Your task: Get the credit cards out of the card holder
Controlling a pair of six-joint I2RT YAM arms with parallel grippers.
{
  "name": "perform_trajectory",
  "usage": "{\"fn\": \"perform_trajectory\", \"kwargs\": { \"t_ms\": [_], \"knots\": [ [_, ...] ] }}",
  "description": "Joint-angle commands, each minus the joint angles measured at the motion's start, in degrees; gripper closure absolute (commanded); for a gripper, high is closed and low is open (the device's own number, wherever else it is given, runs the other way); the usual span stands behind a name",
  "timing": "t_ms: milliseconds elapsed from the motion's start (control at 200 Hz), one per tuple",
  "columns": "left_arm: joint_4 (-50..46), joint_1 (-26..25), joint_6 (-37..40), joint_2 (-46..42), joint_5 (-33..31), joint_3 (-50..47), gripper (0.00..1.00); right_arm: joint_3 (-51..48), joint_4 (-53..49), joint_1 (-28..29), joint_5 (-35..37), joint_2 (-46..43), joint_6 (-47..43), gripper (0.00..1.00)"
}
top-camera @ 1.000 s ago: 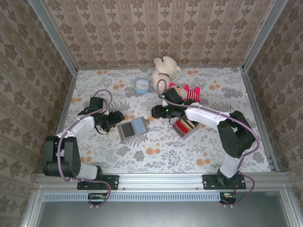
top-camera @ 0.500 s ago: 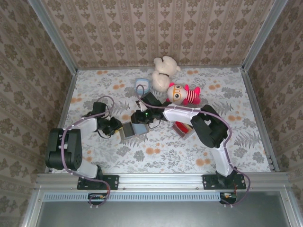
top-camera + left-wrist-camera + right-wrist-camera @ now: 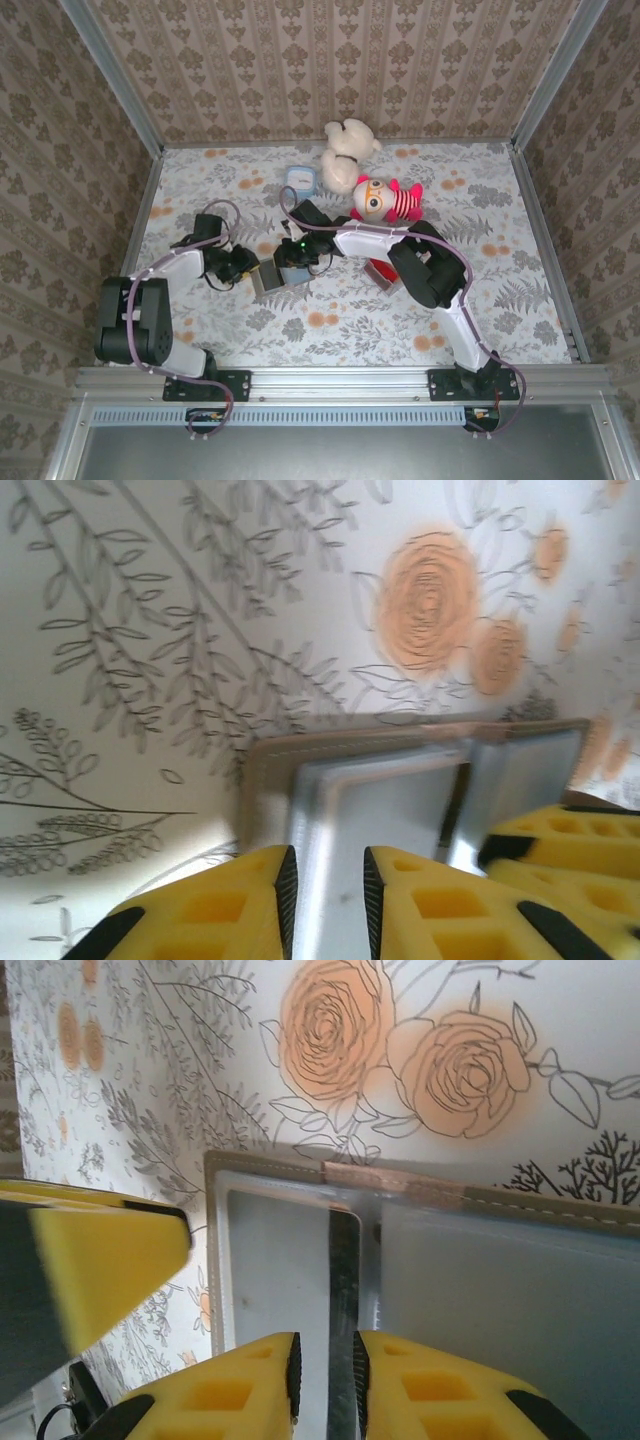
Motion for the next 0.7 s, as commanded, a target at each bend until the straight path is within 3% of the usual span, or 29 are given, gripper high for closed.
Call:
{"fn": "perform_trajectory", "kwargs": {
  "t_ms": [0, 330, 480, 695],
  "knots": [
    [3.32, -0.63, -0.45, -1.79, 4.09, 0.13, 0.72, 2.28, -2.81, 0.09, -0.80, 1.97, -0.05, 0.76],
    [1.30, -1.40, -0.96, 5.44, 1.85, -0.05, 0.85, 4.88, -5.65, 0.44, -1.94, 4.57, -1.13, 0.80],
    [0.07, -1.37, -1.27, 5.57, -2.12, -0.88, 0.85, 5.54, -7.03, 0.40, -1.43, 4.88, -1.67, 0.79],
    [1.59, -1.32, -1.99, 7.00, -2.17, -2.78, 0.84, 7.39, -8.37, 0.86, -1.89, 5.75, -1.83, 0.78]
  ]
}}
